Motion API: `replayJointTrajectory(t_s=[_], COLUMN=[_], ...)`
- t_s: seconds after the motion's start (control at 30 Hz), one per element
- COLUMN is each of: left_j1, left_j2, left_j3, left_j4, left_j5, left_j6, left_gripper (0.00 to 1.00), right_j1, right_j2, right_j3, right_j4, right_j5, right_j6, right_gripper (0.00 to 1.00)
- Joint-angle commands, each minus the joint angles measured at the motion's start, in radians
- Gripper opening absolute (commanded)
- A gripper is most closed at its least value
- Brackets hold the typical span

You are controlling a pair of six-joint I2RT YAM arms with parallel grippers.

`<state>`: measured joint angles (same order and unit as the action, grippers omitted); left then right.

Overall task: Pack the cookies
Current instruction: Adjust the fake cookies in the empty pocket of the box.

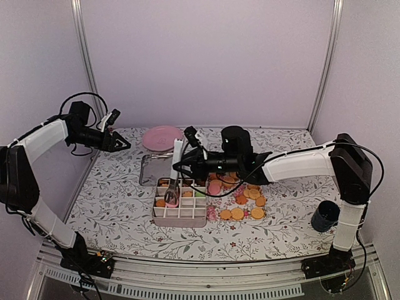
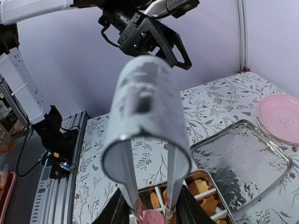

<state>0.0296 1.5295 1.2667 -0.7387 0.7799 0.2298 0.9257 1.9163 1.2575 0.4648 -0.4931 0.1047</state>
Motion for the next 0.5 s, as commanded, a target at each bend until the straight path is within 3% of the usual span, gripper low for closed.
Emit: replayJointTrajectory(t_s=[0.0, 0.47], left_j1=[0.009, 0.009], left_j2=[-0.024, -0.026], left_j3=[0.015, 0.013], left_j4=[0.013, 0.028], left_j5=[0.033, 0.044], left_j6=[-0.015, -0.022], left_gripper=[0.79, 0.78], right_j1=[0.001, 0.003], right_j2=[-0.072, -0.142], right_j3=[-0.039, -0.055], right_j4=[-0.034, -0.089], right_j5=[-0.087, 0.034], right_j6=[0.027, -0.027], right_gripper=[0.33, 0.32])
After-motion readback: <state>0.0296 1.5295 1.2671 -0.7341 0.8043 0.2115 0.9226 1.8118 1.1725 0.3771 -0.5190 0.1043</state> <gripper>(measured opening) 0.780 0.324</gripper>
